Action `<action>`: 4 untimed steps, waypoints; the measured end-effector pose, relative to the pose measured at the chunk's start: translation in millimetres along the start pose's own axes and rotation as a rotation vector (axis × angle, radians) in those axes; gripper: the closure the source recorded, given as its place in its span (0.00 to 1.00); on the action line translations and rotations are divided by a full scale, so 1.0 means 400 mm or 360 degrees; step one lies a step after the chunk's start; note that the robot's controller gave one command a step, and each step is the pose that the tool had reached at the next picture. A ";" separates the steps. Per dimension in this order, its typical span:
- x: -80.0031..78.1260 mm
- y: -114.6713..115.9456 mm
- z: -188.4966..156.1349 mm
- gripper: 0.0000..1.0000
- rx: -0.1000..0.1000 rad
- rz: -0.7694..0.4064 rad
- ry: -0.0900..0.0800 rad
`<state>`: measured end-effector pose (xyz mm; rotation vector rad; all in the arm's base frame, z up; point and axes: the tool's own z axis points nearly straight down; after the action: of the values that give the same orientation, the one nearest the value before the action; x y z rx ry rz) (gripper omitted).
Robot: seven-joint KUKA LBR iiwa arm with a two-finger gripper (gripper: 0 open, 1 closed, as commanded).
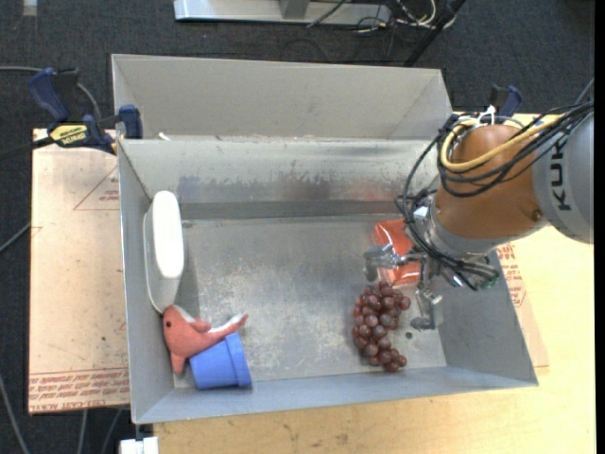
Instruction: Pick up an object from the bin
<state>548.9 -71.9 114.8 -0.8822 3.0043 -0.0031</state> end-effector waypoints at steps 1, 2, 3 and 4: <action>0.020 0.004 0.060 0.00 -0.0009 -0.0185 0.0007; -0.011 -0.032 0.113 1.00 0.0000 -0.0405 -0.0005; -0.011 -0.032 0.113 1.00 0.0000 -0.0405 -0.0005; -0.009 -0.028 0.100 1.00 -0.0007 -0.0405 0.0001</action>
Offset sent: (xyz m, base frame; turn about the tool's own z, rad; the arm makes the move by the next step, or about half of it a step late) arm 0.0104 -0.0090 -0.0448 -0.2554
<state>558.3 -79.5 74.9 -1.2572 2.8704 0.0015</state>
